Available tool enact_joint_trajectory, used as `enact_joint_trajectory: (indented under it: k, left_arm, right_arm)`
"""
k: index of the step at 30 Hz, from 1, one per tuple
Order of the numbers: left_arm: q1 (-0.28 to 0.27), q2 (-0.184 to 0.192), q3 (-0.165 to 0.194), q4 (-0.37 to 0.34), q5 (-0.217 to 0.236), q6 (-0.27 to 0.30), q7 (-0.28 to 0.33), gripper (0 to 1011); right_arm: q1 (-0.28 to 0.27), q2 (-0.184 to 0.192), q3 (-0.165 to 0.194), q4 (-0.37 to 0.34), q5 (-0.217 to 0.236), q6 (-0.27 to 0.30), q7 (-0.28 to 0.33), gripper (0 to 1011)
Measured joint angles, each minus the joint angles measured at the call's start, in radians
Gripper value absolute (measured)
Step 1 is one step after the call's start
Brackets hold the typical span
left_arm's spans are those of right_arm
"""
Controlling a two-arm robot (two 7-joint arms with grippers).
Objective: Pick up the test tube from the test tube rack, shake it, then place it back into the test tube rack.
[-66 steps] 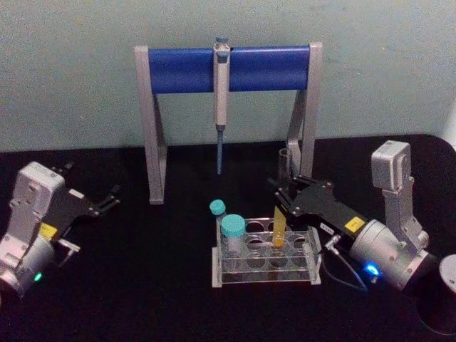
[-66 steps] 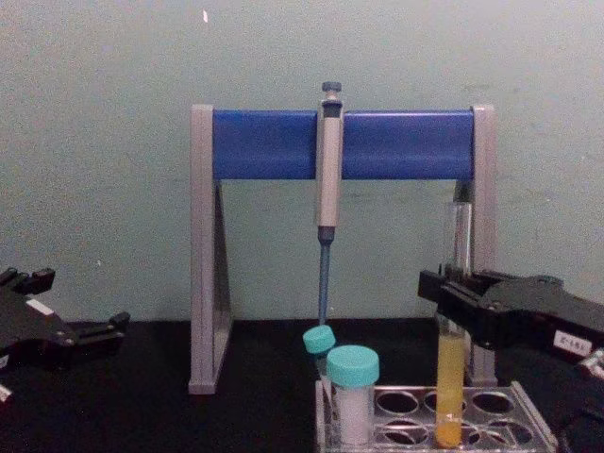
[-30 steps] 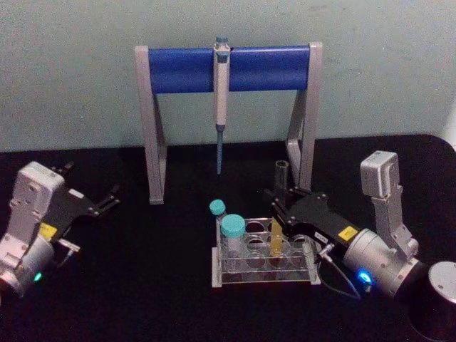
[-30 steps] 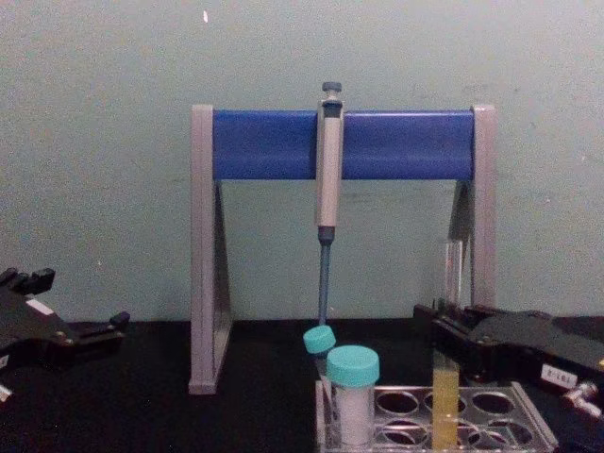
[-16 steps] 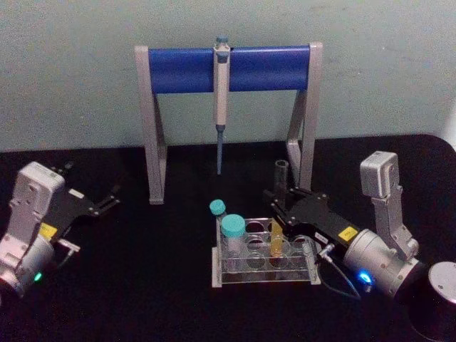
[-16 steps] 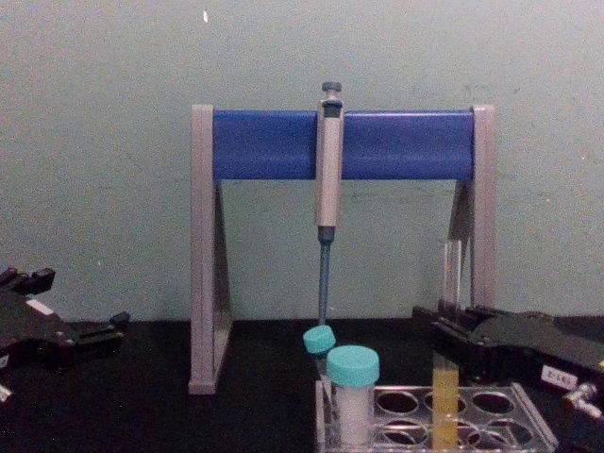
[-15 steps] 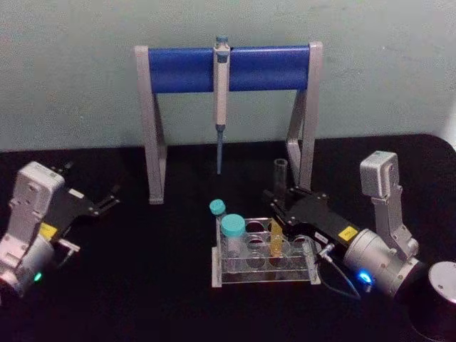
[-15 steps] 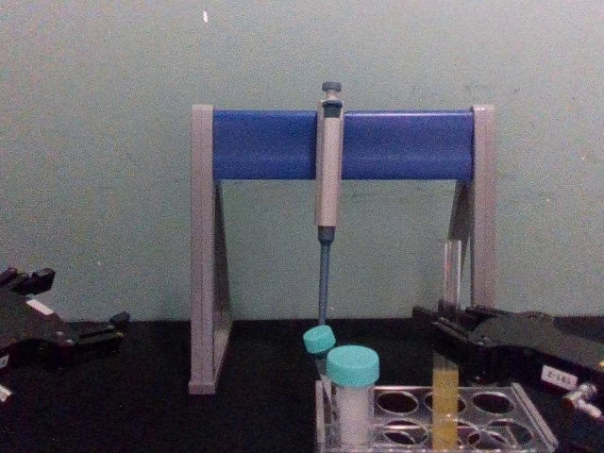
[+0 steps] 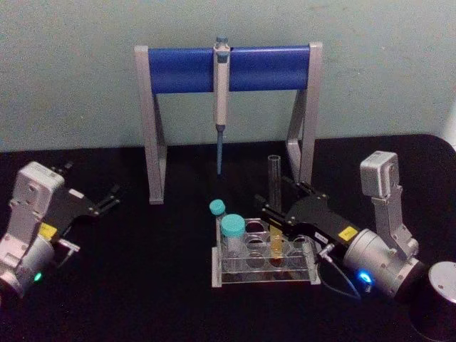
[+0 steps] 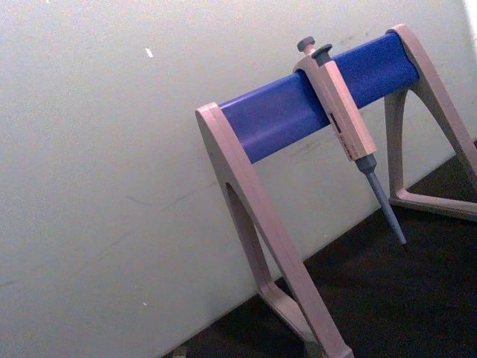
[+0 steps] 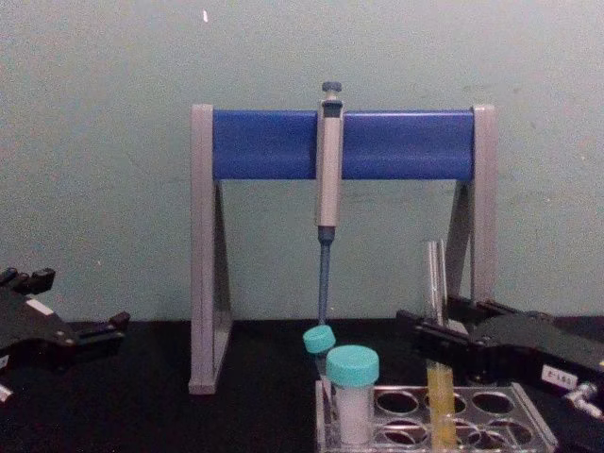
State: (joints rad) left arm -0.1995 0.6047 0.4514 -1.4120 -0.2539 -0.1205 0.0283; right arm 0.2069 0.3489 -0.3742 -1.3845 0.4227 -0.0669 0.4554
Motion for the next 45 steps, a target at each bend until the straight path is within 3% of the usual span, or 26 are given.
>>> enact_joint_trajectory:
  k: [9,22,30,36,45]
  left_arm:
    - [0.000,0.000,0.000,0.000,0.000,0.000,0.000,1009]
    - [0.000,0.000,0.000,0.000,0.000,0.000,0.000,1010]
    - [0.000,0.000,0.000,0.000,0.000,0.000,0.000,1010]
    - [0.000,0.000,0.000,0.000,0.000,0.000,0.000,1010]
    - [0.000,0.000,0.000,0.000,0.000,0.000,0.000,1009]
  right_arm:
    - [0.000,0.000,0.000,0.000,0.001,0.000,0.001,999]
    - [-0.020,0.015,0.006,-0.028,0.003,-0.003,0.003,1000]
    - [-0.108,0.055,0.049,-0.131,0.006,-0.016,-0.034,1000]
    - [-0.204,0.058,0.122,-0.203,-0.056,-0.043,-0.169,1000]
    - [-0.238,-0.001,0.173,-0.166,-0.160,-0.073,-0.331,1000]
